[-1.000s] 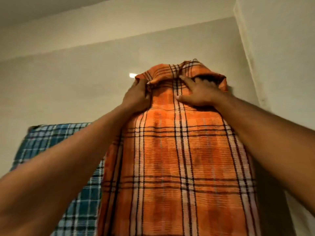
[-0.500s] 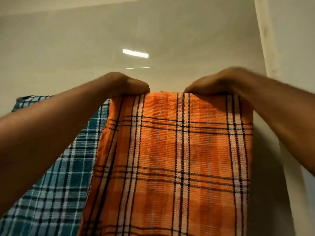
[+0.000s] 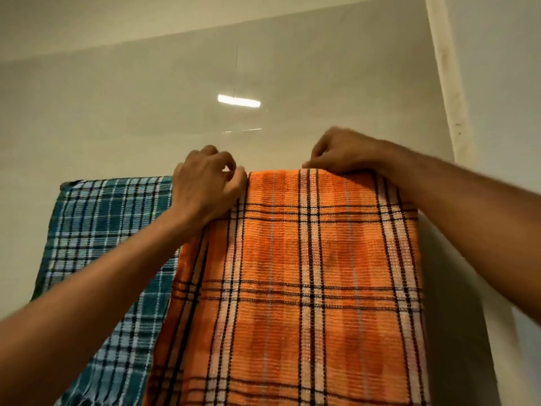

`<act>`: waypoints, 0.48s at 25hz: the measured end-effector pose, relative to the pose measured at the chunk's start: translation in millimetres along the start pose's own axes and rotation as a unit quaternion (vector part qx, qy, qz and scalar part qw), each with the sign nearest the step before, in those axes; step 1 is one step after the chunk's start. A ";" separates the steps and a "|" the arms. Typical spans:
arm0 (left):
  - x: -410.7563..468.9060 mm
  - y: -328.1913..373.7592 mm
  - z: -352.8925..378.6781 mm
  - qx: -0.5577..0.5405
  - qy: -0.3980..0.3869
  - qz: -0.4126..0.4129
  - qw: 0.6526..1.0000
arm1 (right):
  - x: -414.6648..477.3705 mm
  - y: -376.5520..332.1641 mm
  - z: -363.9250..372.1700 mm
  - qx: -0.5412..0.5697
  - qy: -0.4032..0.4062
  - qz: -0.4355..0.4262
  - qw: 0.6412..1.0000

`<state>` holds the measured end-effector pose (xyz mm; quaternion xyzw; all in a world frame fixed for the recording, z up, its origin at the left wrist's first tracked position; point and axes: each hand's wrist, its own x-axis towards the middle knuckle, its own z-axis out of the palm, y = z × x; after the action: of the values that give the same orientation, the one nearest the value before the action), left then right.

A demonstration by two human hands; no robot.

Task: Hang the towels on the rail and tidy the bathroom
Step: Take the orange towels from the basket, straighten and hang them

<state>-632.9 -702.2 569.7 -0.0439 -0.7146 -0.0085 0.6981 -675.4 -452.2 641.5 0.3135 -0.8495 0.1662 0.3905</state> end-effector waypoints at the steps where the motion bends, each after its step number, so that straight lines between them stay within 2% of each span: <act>1: -12.5 -1.6 -0.8 0.018 0.001 -0.030 0.999 | -4.0 4.1 4.8 -0.003 0.123 0.003 0.992; 3: -29.8 -1.7 -3.0 0.025 -0.006 -0.087 0.996 | -32.5 14.7 17.2 -0.005 0.348 0.045 0.937; 4: -33.4 -2.4 -3.3 0.013 -0.015 -0.113 0.993 | -50.9 19.5 26.8 0.000 0.391 0.073 0.917; 6: -37.1 -1.6 -6.6 -0.068 -0.063 -0.172 0.981 | -80.3 27.3 41.4 0.065 0.374 0.154 0.912; 8: -41.8 1.8 -8.6 -0.231 -0.123 -0.233 0.936 | -103.9 27.9 52.4 0.103 0.325 0.191 0.920; 10: -46.7 4.2 -9.5 -0.339 -0.131 -0.263 0.894 | -116.2 26.2 52.6 0.116 0.352 0.144 0.918; 12: -35.5 3.2 -14.0 -0.390 -0.094 -0.275 0.874 | -110.8 25.6 38.5 0.142 0.400 0.087 0.901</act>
<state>-618.0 -701.8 534.5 -0.1146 -0.6990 -0.4736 0.5234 -658.7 -408.7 530.8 0.1972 -0.6135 0.4296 0.6326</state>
